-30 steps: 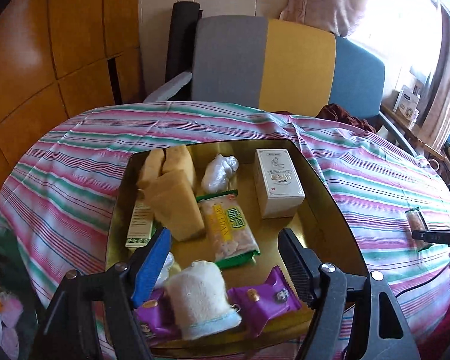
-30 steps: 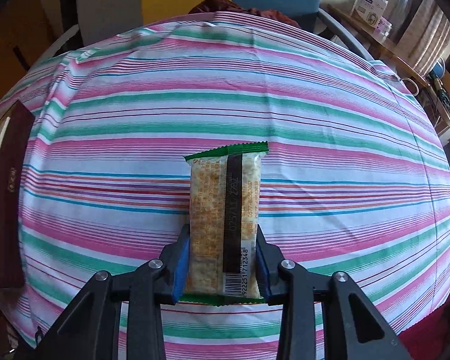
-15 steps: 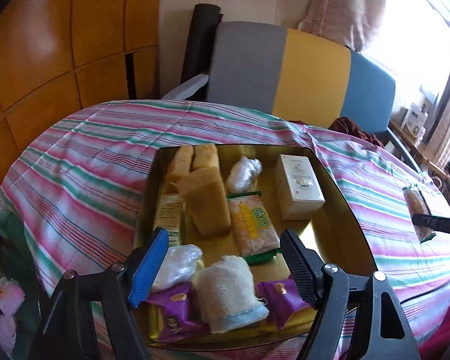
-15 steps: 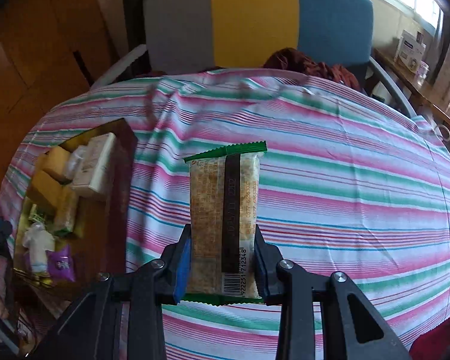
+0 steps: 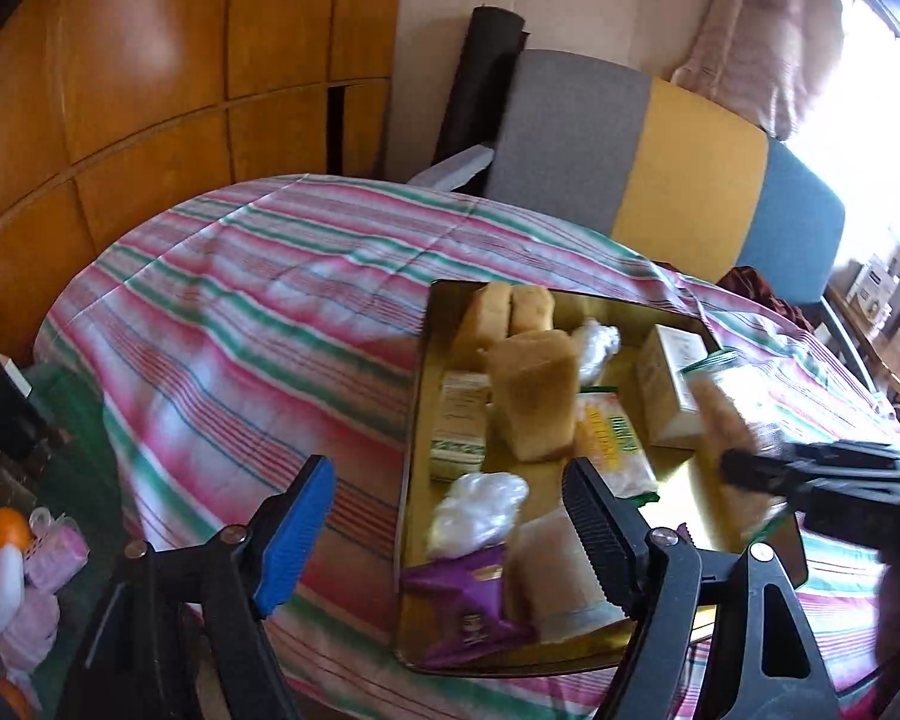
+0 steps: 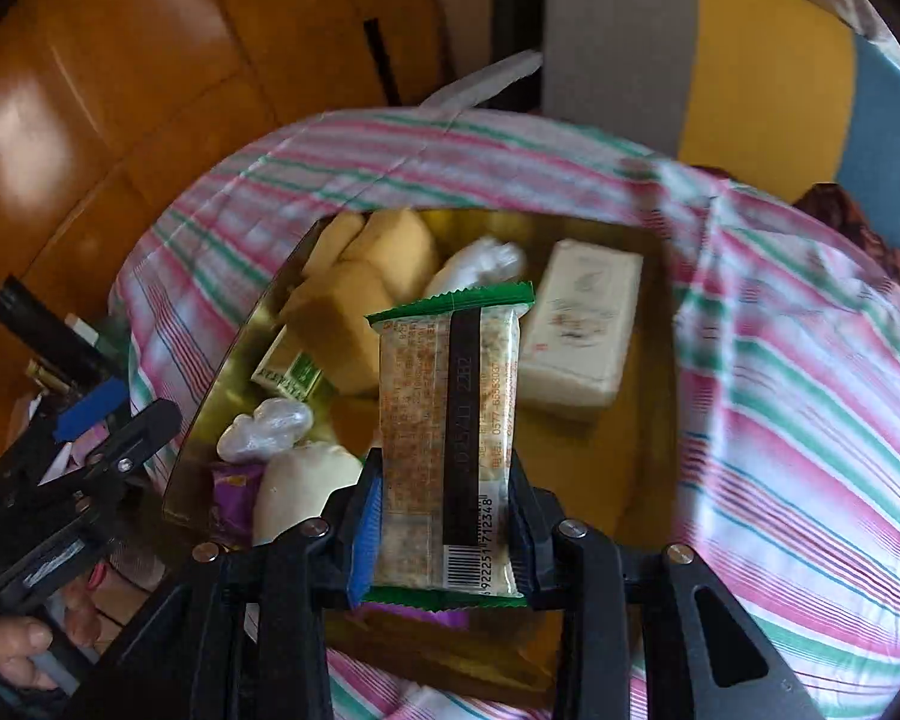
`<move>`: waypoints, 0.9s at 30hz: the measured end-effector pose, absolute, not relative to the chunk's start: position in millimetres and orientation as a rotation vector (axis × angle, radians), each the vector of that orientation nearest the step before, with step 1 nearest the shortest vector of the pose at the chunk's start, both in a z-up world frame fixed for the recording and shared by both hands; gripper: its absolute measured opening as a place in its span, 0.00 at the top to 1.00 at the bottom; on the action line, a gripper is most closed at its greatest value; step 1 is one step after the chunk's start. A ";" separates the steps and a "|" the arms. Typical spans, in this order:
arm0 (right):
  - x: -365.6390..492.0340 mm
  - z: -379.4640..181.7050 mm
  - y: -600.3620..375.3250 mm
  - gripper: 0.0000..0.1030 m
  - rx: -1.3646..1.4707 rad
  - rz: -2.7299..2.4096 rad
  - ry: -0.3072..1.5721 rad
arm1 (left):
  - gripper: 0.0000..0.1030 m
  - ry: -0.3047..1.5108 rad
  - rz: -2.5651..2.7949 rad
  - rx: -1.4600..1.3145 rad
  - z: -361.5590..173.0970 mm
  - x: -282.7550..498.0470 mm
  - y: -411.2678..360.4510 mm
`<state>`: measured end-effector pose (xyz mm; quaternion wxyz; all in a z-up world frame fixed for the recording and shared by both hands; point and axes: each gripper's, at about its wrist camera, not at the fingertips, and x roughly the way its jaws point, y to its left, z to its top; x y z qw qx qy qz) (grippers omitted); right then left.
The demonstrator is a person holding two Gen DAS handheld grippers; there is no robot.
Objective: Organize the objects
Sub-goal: 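Carry the green-edged cracker packet into the gold tray and open the right tool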
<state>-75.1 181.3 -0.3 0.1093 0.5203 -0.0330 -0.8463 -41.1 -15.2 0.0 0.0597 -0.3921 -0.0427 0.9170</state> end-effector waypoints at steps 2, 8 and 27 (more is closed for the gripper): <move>-85.9 -14.8 171.4 0.66 1.575 -2.463 -0.078 | 0.23 -0.137 2.777 -1.196 -2.2 -41.3 -18.7; -100.0 -40.2 154.2 0.66 1.648 -2.442 -0.051 | 0.21 -0.147 2.781 -1.212 -7.3 -41.0 -24.0; -62.5 -16.6 172.9 0.54 1.453 -2.622 -0.124 | 0.08 -0.070 2.823 -1.181 -1.3 -35.6 -10.9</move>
